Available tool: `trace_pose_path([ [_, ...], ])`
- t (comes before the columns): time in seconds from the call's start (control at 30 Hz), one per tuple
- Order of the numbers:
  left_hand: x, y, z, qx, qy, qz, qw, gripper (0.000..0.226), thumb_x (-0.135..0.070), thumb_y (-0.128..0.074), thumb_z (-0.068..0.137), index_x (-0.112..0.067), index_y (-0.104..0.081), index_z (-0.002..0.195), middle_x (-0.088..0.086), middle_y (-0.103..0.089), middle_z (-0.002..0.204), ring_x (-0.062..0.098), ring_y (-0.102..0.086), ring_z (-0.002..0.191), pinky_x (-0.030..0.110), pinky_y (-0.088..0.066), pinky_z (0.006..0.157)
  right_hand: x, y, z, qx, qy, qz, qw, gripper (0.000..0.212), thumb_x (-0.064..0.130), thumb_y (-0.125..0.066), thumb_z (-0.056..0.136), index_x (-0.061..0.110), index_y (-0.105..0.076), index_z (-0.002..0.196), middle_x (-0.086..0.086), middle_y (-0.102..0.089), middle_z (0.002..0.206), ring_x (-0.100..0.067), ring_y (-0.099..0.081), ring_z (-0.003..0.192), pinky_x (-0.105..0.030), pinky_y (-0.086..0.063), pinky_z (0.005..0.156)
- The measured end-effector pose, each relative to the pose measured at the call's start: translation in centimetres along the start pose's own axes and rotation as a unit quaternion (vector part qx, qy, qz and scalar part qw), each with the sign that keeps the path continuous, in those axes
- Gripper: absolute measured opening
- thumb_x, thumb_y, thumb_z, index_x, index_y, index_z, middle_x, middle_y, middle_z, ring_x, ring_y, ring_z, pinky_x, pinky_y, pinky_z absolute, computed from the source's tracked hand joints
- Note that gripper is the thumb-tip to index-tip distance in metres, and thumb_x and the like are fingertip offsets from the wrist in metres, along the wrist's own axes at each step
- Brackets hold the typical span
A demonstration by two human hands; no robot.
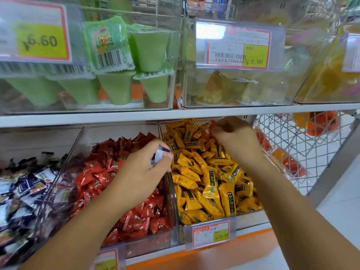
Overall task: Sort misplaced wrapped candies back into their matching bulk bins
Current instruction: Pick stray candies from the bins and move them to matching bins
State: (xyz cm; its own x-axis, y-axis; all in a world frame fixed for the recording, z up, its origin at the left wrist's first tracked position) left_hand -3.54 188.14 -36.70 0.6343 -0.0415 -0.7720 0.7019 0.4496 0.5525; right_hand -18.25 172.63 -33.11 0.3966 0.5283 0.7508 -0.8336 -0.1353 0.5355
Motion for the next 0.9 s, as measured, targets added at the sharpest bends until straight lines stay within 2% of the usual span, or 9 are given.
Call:
trace_pose_path([
  [0.07,-0.3,-0.1,-0.3,0.008,-0.002,0.011,1.000,0.016,-0.040,-0.050,0.094,-0.029,-0.055,0.084,-0.009,-0.065,0.076,0.002,-0.045,0.047,0.013,-0.037,0.049,1.5,-2.5,-0.5,0.046,0.008,0.097,0.994,0.017,0.024,-0.060,0.091,0.033,-0.071,0.082,0.010,-0.071,0.080,-0.004,-0.063,0.072,-0.024,-0.050,0.067],
  [0.13,-0.5,-0.2,-0.6,0.021,-0.003,0.018,1.000,0.024,-0.049,-0.050,0.089,-0.029,-0.054,0.079,-0.005,-0.064,0.070,0.002,-0.046,0.047,0.015,-0.038,0.049,2.5,-5.8,-1.1,0.145,0.020,0.109,0.983,0.020,0.020,-0.058,0.093,0.032,-0.070,0.104,0.010,-0.072,0.099,-0.008,-0.066,0.090,-0.032,-0.056,0.080],
  [0.23,-0.9,-0.4,-1.2,0.036,-0.005,0.022,0.999,0.035,-0.060,-0.047,0.078,-0.026,-0.054,0.075,0.002,-0.060,0.065,0.003,-0.045,0.045,0.016,-0.036,0.047,1.5,-6.4,-1.4,0.198,0.010,0.010,0.980,0.029,0.025,-0.056,0.095,0.035,-0.060,0.123,0.013,-0.068,0.112,-0.022,-0.066,0.100,-0.039,-0.055,0.084],
  [0.37,-0.9,-0.2,-1.3,0.030,-0.008,0.038,0.999,0.031,-0.053,-0.057,0.082,-0.025,-0.051,0.071,-0.007,-0.052,0.060,0.003,-0.042,0.049,0.015,-0.036,0.050,-0.6,-3.1,-2.6,0.303,-0.022,-0.164,0.938,0.039,0.041,-0.064,0.089,0.039,-0.057,0.127,0.014,-0.051,0.138,-0.006,-0.048,0.121,-0.019,-0.034,0.092],
  [0.5,-0.4,0.1,-0.3,-0.024,-0.025,0.094,0.995,0.034,-0.043,-0.068,0.081,-0.017,-0.048,0.069,-0.005,-0.047,0.067,0.005,-0.043,0.061,0.015,-0.035,0.056,-1.2,-5.8,-6.5,0.423,-0.027,-0.228,0.877,0.074,0.056,-0.070,0.076,0.059,-0.029,0.138,0.013,-0.022,0.153,-0.016,-0.025,0.140,-0.035,-0.030,0.108],
  [0.57,-0.2,0.0,0.2,-0.039,-0.019,0.110,0.993,0.034,-0.041,-0.070,0.080,-0.016,-0.048,0.072,-0.003,-0.048,0.073,0.007,-0.044,0.064,0.017,-0.034,0.058,-2.0,-8.5,-7.2,0.397,0.023,-0.301,0.867,0.087,0.060,-0.067,0.074,0.059,-0.013,0.141,0.012,-0.011,0.153,-0.024,-0.018,0.141,-0.051,-0.027,0.110],
  [0.63,0.2,-0.3,0.5,-0.038,-0.007,0.120,0.992,0.032,-0.040,-0.069,0.080,-0.014,-0.049,0.076,-0.003,-0.048,0.076,0.008,-0.043,0.064,0.017,-0.034,0.058,-2.4,-9.6,-6.3,0.318,0.056,-0.337,0.884,0.085,0.057,-0.065,0.074,0.055,-0.013,0.142,0.007,-0.012,0.153,-0.028,-0.020,0.138,-0.058,-0.026,0.106],
  [0.73,0.9,-0.8,0.6,-0.027,0.012,0.112,0.993,0.030,-0.034,-0.067,0.083,-0.011,-0.049,0.079,-0.003,-0.047,0.073,0.003,-0.041,0.059,0.014,-0.034,0.054,-3.1,-9.3,-4.3,0.225,0.087,-0.345,0.907,0.076,0.051,-0.066,0.076,0.050,-0.025,0.140,0.004,-0.026,0.148,-0.028,-0.031,0.133,-0.056,-0.033,0.100],
  [0.9,1.8,-1.2,0.3,-0.003,0.043,0.079,0.996,0.030,-0.033,-0.066,0.085,-0.011,-0.047,0.079,-0.006,-0.043,0.067,0.000,-0.039,0.051,0.012,-0.033,0.049,-3.5,-8.3,-2.1,0.189,0.085,-0.211,0.955,0.045,0.037,-0.073,0.076,0.035,-0.061,0.119,0.001,-0.053,0.126,-0.028,-0.054,0.112,-0.039,-0.050,0.086],
])
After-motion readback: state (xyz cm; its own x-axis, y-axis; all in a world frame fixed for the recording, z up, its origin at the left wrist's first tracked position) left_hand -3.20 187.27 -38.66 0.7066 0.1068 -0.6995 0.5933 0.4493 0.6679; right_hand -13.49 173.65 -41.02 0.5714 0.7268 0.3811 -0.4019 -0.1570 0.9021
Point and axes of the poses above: each hand's wrist, its own z-axis towards the middle knuckle, its own y-axis out of the back of the hand, x = y × z, the point moved 10 cm from there along z, towards the middle knuckle
